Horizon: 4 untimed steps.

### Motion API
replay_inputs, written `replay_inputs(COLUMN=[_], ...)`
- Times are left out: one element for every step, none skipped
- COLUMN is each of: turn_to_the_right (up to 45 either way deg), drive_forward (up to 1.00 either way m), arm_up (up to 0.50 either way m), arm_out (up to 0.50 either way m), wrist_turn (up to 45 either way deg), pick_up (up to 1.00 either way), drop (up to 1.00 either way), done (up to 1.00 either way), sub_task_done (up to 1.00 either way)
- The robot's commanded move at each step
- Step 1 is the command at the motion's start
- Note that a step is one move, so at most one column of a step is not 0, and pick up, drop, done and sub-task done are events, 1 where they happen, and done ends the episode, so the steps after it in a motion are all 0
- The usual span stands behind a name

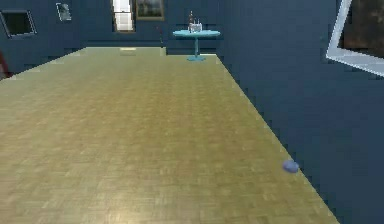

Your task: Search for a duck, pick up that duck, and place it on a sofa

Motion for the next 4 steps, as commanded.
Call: replay_inputs(turn_to_the_right=[-39.0, 0.0, 0.0, 0.0], drive_forward=[0.0, 1.0, 1.0, 1.0], arm_up=[0.0, 0.0, 0.0, 0.0], arm_out=[0.0, 0.0, 0.0, 0.0], wrist_turn=[0.0, 0.0, 0.0, 0.0], pick_up=[0.0, 0.0, 0.0, 0.0], drop=[0.0, 0.0, 0.0, 0.0], done=[0.0, 0.0, 0.0, 0.0], sub_task_done=[0.0, 0.0, 0.0, 0.0])
